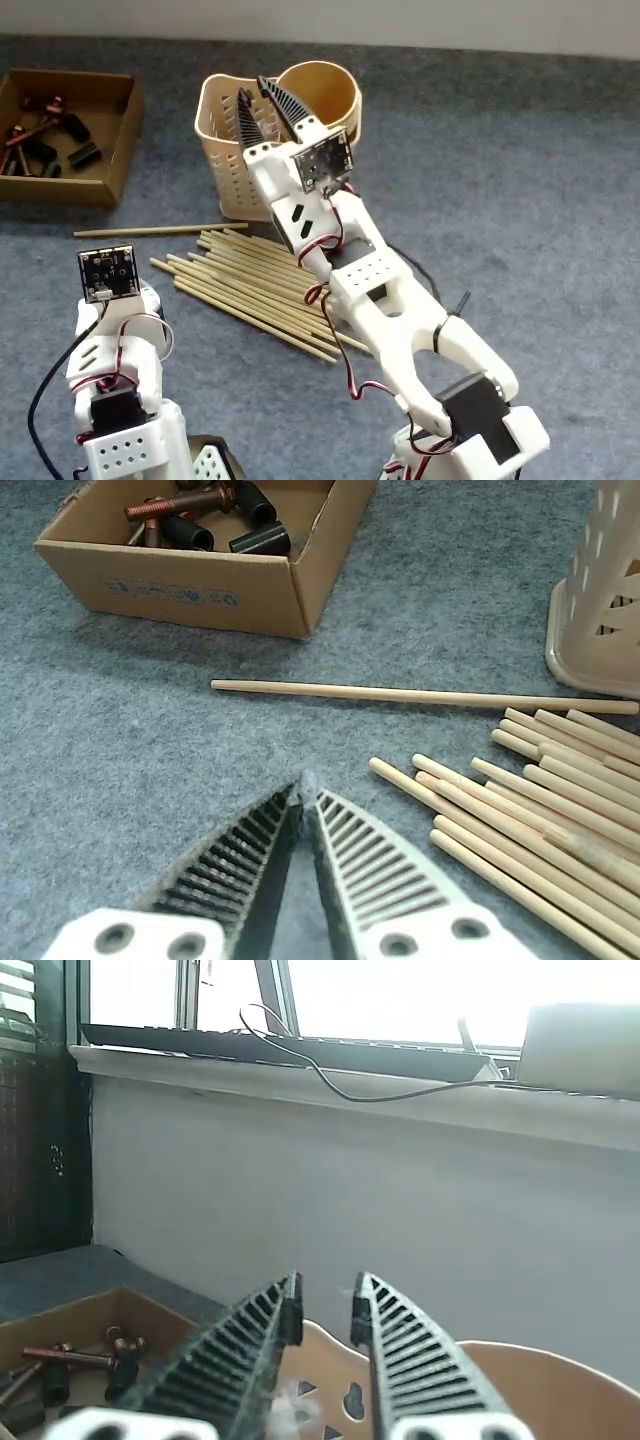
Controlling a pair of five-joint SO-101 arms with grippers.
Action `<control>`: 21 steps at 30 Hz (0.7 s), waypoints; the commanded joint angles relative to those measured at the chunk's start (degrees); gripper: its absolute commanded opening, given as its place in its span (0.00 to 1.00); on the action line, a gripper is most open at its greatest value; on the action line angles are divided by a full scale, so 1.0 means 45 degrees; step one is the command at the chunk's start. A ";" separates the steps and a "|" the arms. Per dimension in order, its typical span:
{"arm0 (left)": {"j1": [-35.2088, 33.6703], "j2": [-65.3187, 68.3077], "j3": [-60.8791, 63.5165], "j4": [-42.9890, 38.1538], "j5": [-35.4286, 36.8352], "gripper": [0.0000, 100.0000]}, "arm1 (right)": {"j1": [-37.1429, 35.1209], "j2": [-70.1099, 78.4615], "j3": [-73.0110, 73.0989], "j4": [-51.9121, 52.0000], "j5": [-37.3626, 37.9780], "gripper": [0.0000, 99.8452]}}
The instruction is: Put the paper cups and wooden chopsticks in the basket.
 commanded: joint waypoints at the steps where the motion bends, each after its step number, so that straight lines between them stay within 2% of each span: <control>1: -0.0147 -0.0049 -0.0029 -0.0215 -0.0137 0.00 | 0.0088 -0.0381 -0.0107 -0.0244 -0.0039 0.09; 3: -0.0147 -0.0049 -0.0029 -0.0215 -0.0137 0.00 | 0.0068 -0.0889 -0.0088 0.0342 -0.0078 0.09; 14: -0.0147 -0.0049 -0.0029 -0.0215 -0.0137 0.00 | -0.0518 -0.5792 -0.0088 0.6926 -0.0098 0.09; 21: -0.0147 -0.0049 -0.0010 -0.0215 -0.0137 0.00 | -0.0654 -0.7648 -0.0088 1.0364 -0.0098 0.09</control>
